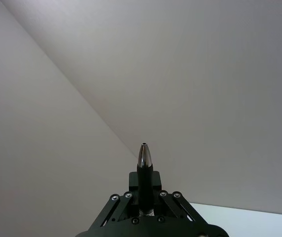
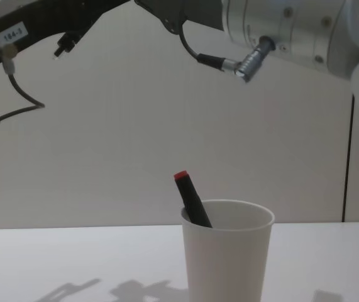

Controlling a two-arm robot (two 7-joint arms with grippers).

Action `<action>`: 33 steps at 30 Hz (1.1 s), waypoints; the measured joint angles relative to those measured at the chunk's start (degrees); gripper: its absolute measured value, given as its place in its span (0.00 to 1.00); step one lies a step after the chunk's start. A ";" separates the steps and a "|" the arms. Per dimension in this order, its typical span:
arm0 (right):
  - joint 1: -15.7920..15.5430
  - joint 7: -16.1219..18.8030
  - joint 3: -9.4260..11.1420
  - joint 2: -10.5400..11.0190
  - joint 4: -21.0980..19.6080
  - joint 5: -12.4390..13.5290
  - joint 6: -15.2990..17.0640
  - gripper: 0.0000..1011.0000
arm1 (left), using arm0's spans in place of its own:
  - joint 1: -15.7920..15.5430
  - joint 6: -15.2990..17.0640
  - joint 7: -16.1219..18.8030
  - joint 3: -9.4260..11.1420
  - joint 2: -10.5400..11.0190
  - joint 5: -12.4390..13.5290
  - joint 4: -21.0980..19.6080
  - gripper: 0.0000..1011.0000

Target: Place the pen into the pen holder.

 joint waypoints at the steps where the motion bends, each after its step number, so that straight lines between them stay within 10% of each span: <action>1: 0.00 0.01 0.00 0.01 -0.01 0.00 0.00 0.12 | 0.00 0.00 0.00 0.00 0.00 0.00 0.00 0.84; 21: 0.07 -2.07 1.72 1.51 -1.96 -1.59 -7.76 0.12 | 0.04 0.01 -0.72 0.46 -0.01 0.33 -0.10 0.99; 33: 0.08 -4.97 6.13 5.85 -5.38 -2.20 -13.63 0.12 | 0.02 0.00 -0.49 0.33 -0.01 0.22 -0.06 0.99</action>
